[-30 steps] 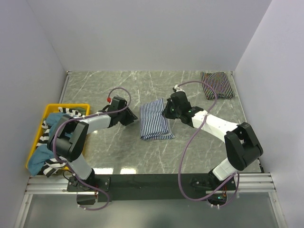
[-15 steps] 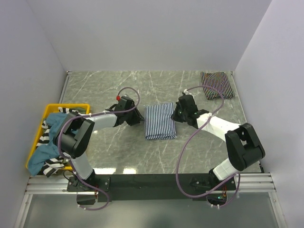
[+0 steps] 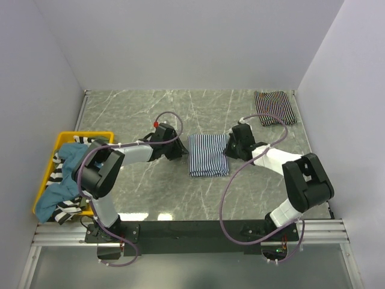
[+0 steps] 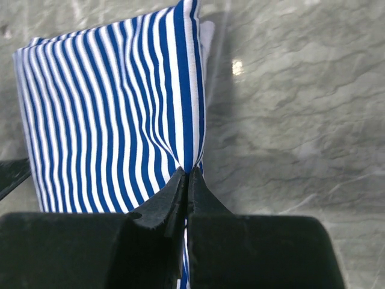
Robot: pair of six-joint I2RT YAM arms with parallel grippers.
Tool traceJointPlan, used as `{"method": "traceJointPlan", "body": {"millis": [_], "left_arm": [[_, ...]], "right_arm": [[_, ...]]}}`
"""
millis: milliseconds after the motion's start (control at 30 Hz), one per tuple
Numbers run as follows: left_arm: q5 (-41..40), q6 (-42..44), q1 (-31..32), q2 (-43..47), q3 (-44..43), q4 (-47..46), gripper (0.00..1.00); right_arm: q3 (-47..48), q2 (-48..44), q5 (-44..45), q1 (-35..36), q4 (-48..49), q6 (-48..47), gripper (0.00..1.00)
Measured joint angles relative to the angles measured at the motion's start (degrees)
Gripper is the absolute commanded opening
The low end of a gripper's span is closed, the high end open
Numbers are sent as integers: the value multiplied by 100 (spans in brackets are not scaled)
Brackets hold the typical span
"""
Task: Fold and stack the tank tops
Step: Fold the tank top
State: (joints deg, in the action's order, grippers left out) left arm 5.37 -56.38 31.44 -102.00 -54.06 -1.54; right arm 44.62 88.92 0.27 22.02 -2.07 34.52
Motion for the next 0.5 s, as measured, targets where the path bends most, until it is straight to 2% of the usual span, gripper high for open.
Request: {"method": "traceJointPlan", "body": {"millis": [100,200,233,333,500], "left_arm": [[-2,4,55,4,4,-66,44],[-9,28,103,17,4,-76,43],[-9,44,118,24,4,-74,42],[-26,157,175,26,-57,22,39],[-46,417,291,26,-457,229,30]], "right_arm": [[0,168,-26,-109,96,-13,3],[0,334,-52,-162,164,-22,17],[2,369,-63,-168,170,-28,26],[20,382,-50,-184,127,-52,36],[61,195,111,-203,-240,-52,40]]}}
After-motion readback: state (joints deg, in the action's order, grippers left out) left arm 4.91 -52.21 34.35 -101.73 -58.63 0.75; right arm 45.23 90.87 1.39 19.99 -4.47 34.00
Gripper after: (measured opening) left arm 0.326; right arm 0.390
